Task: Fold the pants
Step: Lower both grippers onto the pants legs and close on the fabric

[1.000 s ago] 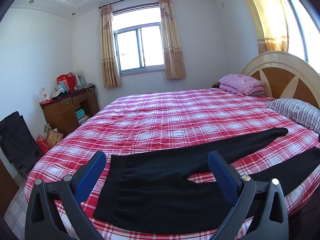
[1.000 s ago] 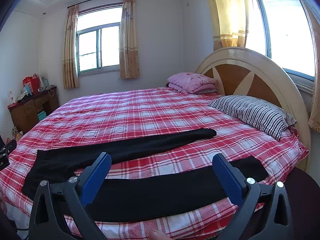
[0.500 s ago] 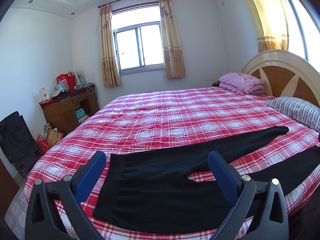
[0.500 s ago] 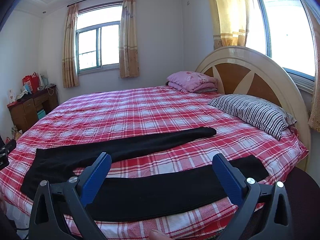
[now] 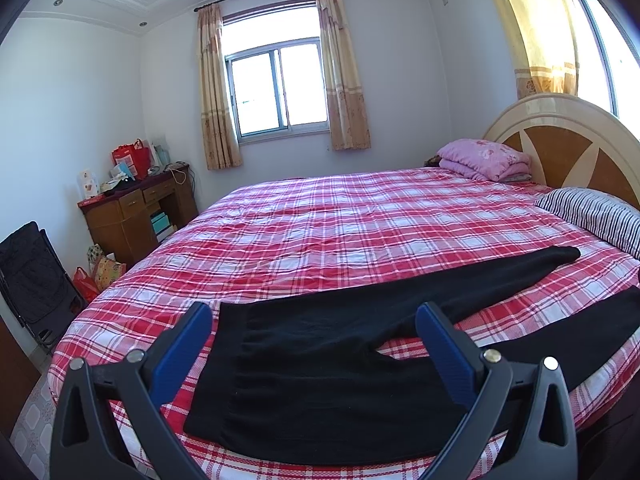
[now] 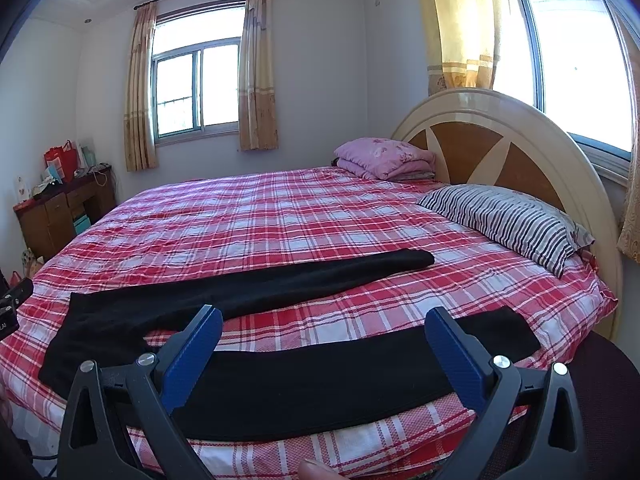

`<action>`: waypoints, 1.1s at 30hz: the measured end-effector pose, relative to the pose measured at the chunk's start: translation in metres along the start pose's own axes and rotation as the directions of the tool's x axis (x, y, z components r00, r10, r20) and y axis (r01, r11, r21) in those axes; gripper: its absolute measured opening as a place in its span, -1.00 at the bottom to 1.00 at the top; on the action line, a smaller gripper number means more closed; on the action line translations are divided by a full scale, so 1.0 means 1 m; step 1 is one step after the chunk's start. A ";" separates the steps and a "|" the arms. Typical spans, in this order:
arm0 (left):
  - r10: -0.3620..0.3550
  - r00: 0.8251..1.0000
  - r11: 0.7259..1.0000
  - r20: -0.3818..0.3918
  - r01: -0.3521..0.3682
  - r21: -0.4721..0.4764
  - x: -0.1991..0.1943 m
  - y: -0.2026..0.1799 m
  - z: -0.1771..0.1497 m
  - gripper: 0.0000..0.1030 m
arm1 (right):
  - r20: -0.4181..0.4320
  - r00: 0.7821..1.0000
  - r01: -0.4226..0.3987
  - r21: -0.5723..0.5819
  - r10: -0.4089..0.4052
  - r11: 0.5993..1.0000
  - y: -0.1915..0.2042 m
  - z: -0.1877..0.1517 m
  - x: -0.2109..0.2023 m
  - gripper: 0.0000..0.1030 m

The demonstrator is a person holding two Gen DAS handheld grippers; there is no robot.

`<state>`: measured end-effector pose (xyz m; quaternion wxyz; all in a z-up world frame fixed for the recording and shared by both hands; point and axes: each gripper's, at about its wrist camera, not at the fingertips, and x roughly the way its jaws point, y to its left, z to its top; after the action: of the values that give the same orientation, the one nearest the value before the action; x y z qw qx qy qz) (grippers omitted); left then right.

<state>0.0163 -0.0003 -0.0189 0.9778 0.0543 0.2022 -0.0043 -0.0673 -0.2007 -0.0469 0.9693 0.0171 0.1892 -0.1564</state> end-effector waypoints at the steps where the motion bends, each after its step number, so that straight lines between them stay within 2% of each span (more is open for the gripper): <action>1: 0.001 1.000 1.000 -0.003 -0.001 0.001 0.001 -0.001 -0.001 1.00 | -0.004 1.000 0.001 -0.002 -0.001 1.000 0.000 -0.001 0.002 0.98; 6: 0.008 1.000 1.000 -0.029 -0.007 0.023 0.019 0.002 -0.007 1.00 | -0.024 1.000 0.013 -0.022 -0.014 1.000 0.001 -0.007 0.016 0.98; 9: 0.076 0.996 0.996 -0.042 -0.073 0.056 0.048 0.015 -0.009 1.00 | -0.032 0.999 -0.021 -0.045 0.019 0.999 -0.001 -0.011 0.027 0.98; 11: 0.131 0.990 0.989 -0.048 -0.127 0.077 0.072 0.030 -0.010 1.00 | -0.038 0.998 -0.042 -0.047 0.040 0.998 -0.004 -0.016 0.036 0.98; 15: 0.189 0.970 0.982 -0.155 -0.185 0.041 0.137 0.087 -0.017 1.00 | -0.084 0.993 -0.089 -0.024 0.086 0.996 -0.009 -0.025 0.057 0.98; 19: 0.234 0.948 0.970 -0.217 -0.210 0.125 0.180 0.121 -0.033 1.00 | -0.098 0.991 -0.088 -0.015 0.086 0.996 -0.015 -0.031 0.072 0.98; 22: 0.223 0.942 0.966 -0.251 -0.177 0.191 0.204 0.130 -0.041 1.00 | -0.121 0.989 -0.080 -0.010 0.079 0.997 -0.019 -0.034 0.089 0.98; 25: 0.173 0.938 0.976 -0.300 -0.124 0.177 0.225 0.139 -0.040 0.96 | -0.150 0.986 -0.075 0.004 0.075 0.997 -0.022 -0.034 0.108 0.97; 27: 0.122 0.924 0.988 -0.362 -0.079 0.129 0.248 0.146 -0.039 0.86 | -0.148 0.986 -0.072 -0.004 0.071 0.997 -0.024 -0.029 0.117 0.96; 29: 0.077 0.913 0.996 -0.401 -0.048 0.080 0.267 0.149 -0.042 0.64 | -0.142 0.987 -0.073 -0.009 0.071 0.997 -0.027 -0.022 0.127 0.88; 31: 0.035 0.897 0.999 -0.440 -0.020 0.039 0.288 0.153 -0.045 0.46 | -0.139 0.987 -0.078 0.001 0.077 0.997 -0.031 -0.015 0.136 0.69; 32: 0.016 0.886 1.000 -0.463 -0.008 0.020 0.298 0.154 -0.048 0.35 | -0.144 0.987 -0.071 0.005 0.071 0.997 -0.034 -0.011 0.143 0.66; 33: 0.007 0.879 1.000 -0.477 -0.002 0.012 0.304 0.155 -0.050 0.31 | -0.147 0.987 -0.065 0.005 0.065 0.998 -0.037 -0.009 0.148 0.64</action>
<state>0.2806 0.1634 -0.1688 0.8976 0.0596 0.4366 0.0105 0.0483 -0.2791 -0.1091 0.9573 0.0349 0.2594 -0.1229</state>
